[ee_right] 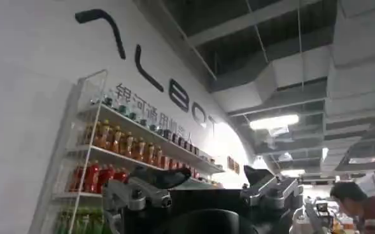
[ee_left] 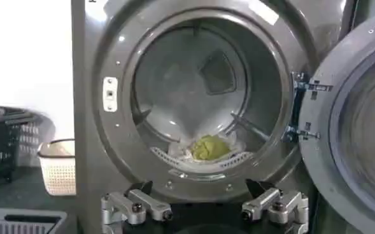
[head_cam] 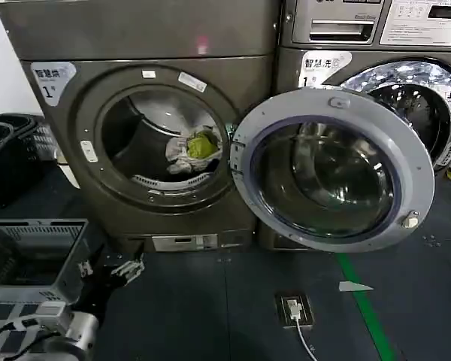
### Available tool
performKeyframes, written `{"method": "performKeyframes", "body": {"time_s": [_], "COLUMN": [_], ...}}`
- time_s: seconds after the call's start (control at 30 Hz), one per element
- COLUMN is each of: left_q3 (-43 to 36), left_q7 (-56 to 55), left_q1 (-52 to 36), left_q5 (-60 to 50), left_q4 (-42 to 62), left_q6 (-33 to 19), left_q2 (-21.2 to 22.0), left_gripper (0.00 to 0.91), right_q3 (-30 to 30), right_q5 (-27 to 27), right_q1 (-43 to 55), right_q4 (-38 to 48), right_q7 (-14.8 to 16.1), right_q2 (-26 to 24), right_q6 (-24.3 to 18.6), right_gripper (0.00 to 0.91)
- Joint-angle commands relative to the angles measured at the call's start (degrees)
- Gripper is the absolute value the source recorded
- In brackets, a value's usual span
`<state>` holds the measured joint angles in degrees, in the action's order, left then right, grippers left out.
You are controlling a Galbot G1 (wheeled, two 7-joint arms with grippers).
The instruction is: Grasp the clothes from the dryer.
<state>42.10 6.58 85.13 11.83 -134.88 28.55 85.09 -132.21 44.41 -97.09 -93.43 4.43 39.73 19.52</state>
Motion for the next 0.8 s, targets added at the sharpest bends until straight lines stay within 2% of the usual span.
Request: {"method": "performKeyframes", "body": {"time_s": [0.03, 0.8], "left_q3": [0.7, 0.8], "left_q7": [0.2, 0.2], "left_q1": [-0.7, -0.7], "left_q5": [0.9, 0.8], "left_q4": [0.1, 0.0], "left_q6": [-0.1, -0.2], "left_q2": [-0.3, -0.5], "left_gripper": [0.907, 0.907], "right_q3": [-0.1, 0.2], "right_q5": [-0.4, -0.5], "right_q1": [-0.3, -0.1], "right_q4": [-0.3, -1.2], "right_q7": [1.3, 1.7], "right_q2": [0.3, 0.6], "right_q6": [-1.1, -0.6], "right_gripper": [0.907, 0.907]}}
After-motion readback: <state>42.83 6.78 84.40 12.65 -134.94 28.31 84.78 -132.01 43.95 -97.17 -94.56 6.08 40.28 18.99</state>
